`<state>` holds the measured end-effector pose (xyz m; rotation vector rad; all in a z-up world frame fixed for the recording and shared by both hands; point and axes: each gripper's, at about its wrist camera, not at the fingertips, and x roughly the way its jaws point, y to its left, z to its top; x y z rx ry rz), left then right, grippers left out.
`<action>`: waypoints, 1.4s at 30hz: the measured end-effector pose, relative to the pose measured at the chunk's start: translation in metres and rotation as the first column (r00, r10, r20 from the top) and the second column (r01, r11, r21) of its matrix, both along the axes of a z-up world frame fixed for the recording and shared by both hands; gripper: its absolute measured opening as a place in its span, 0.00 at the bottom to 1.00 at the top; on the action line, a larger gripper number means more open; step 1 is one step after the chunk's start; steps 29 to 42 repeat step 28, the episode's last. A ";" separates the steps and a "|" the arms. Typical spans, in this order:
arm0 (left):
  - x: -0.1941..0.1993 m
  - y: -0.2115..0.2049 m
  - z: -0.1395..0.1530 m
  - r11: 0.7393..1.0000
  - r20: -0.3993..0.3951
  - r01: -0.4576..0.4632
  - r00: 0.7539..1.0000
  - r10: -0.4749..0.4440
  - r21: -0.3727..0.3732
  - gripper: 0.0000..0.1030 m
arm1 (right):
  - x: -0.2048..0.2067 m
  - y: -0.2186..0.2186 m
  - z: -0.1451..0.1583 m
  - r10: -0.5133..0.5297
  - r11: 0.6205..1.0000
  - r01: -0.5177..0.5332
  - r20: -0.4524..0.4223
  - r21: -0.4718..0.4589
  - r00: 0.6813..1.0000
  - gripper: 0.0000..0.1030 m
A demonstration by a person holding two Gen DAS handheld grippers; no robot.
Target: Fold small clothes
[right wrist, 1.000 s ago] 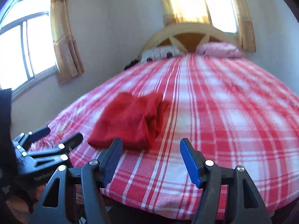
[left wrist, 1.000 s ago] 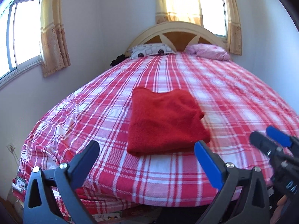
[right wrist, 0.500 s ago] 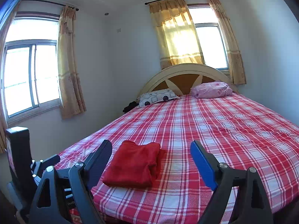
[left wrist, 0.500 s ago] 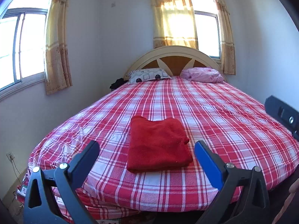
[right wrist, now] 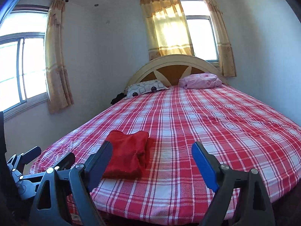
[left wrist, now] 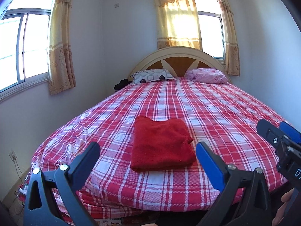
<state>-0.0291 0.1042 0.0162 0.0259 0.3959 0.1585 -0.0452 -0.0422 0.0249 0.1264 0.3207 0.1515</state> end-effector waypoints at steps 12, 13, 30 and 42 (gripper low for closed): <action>-0.001 -0.003 0.001 1.000 0.000 -0.015 1.000 0.015 0.020 1.00 | -0.003 0.003 0.002 -0.006 1.000 0.006 0.018 -0.007 1.000 0.84; -0.002 -0.004 0.001 0.999 0.003 -0.020 1.000 0.020 0.029 1.00 | -0.003 0.003 0.002 -0.007 1.000 0.007 0.020 -0.011 1.000 0.84; 0.003 0.001 -0.002 0.999 -0.014 -0.039 0.999 0.039 0.010 1.00 | -0.003 -0.001 0.002 -0.028 1.000 0.028 0.011 -0.001 1.000 0.84; 0.003 0.001 -0.002 0.999 -0.014 -0.039 0.999 0.039 0.010 1.00 | -0.003 -0.001 0.002 -0.028 1.000 0.028 0.011 -0.001 1.000 0.84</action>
